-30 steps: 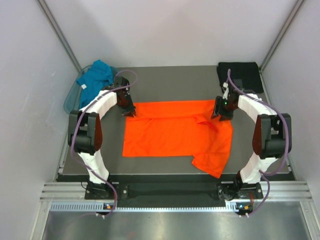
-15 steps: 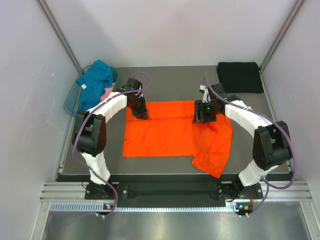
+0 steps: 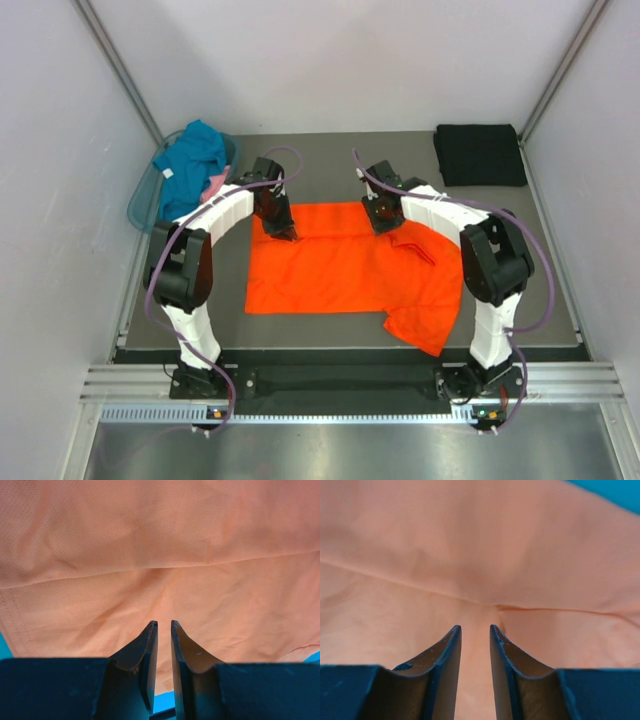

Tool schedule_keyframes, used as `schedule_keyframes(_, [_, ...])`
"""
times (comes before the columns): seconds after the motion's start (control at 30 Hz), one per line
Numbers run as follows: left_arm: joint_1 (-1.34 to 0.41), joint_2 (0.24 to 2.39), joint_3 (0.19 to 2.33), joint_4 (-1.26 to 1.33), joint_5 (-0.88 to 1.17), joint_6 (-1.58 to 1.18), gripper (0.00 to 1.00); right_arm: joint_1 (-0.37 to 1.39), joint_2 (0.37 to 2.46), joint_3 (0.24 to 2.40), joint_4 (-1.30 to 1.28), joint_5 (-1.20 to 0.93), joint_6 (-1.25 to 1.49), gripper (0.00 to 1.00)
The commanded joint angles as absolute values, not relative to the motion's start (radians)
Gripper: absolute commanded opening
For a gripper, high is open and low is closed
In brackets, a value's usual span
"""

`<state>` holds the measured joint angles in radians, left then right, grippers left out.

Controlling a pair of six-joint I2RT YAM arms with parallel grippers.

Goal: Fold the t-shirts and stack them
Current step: Fold the tshirt

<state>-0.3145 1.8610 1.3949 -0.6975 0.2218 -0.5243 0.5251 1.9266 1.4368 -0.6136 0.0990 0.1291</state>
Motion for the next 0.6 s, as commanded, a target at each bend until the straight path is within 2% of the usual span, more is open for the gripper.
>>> schedule_keyframes(0.0, [-0.313, 1.822, 1.384, -0.687, 0.216, -0.509, 0.22, 0.534, 1.942, 1.499, -0.664, 0.244, 0.071, 0.29])
schedule_keyframes(0.57, [-0.313, 1.855, 1.408, -0.693, 0.230, -0.500, 0.22, 0.561, 1.927, 1.442, -0.664, 0.265, 0.045, 0.28])
